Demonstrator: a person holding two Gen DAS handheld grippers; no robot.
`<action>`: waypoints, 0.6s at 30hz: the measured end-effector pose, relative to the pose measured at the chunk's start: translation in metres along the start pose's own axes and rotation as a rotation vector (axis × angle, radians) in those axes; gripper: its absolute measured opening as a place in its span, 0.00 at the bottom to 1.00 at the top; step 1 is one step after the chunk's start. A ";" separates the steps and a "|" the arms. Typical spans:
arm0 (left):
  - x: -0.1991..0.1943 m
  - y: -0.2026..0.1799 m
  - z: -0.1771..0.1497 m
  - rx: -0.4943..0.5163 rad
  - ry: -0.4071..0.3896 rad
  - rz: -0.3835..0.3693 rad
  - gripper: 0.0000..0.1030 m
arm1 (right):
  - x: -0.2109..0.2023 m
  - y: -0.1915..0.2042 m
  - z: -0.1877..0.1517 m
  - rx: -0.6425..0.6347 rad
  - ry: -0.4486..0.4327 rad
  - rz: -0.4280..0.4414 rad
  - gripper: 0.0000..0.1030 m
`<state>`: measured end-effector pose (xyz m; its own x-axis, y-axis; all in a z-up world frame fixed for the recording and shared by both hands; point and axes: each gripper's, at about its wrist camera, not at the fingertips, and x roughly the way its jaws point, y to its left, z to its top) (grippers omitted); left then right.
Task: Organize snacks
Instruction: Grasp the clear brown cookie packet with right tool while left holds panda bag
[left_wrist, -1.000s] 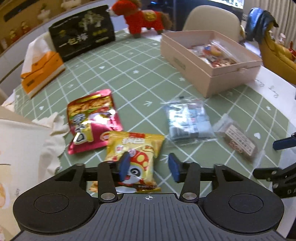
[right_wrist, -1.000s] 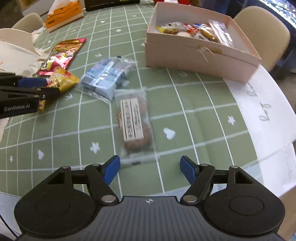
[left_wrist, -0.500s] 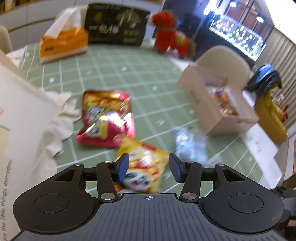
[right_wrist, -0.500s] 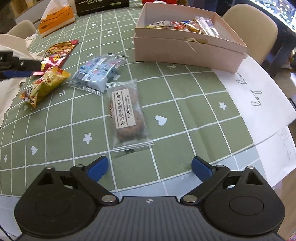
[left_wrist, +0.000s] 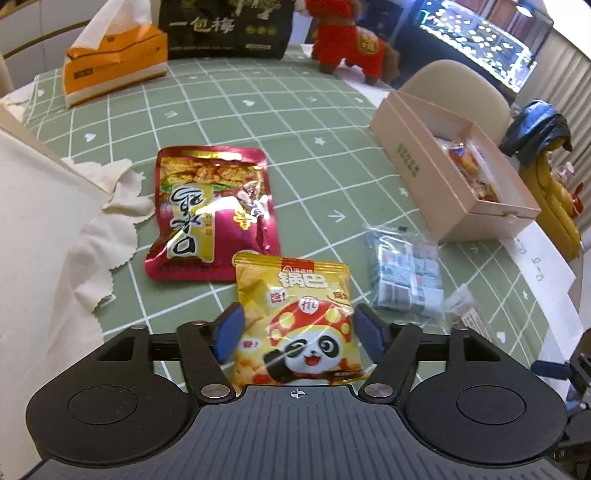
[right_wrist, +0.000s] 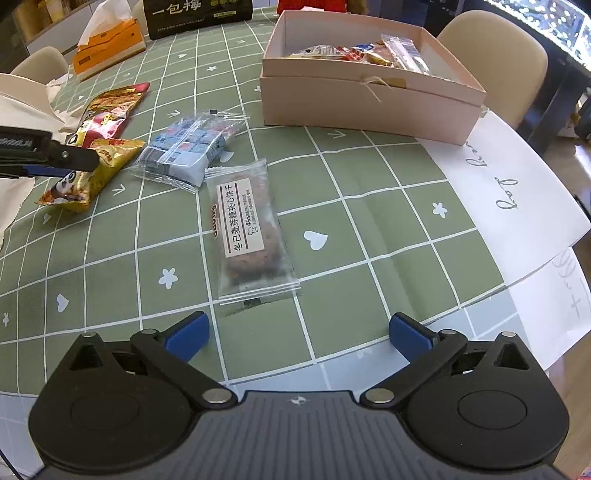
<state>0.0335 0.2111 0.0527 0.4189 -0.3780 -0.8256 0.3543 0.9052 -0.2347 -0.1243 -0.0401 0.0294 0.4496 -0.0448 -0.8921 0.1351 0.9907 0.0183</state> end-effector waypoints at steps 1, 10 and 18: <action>0.003 0.001 0.001 -0.010 0.012 0.002 0.75 | 0.000 0.000 -0.001 0.000 -0.005 0.000 1.00; 0.007 -0.002 0.001 -0.005 0.025 0.001 0.69 | -0.001 0.000 -0.004 0.005 -0.026 -0.001 1.00; -0.013 -0.012 -0.018 0.004 -0.023 -0.047 0.46 | 0.000 0.000 0.005 -0.046 0.018 0.028 0.99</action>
<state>0.0088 0.2088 0.0571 0.4209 -0.4242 -0.8018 0.3775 0.8857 -0.2705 -0.1196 -0.0410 0.0313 0.4363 -0.0155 -0.8997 0.0822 0.9964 0.0227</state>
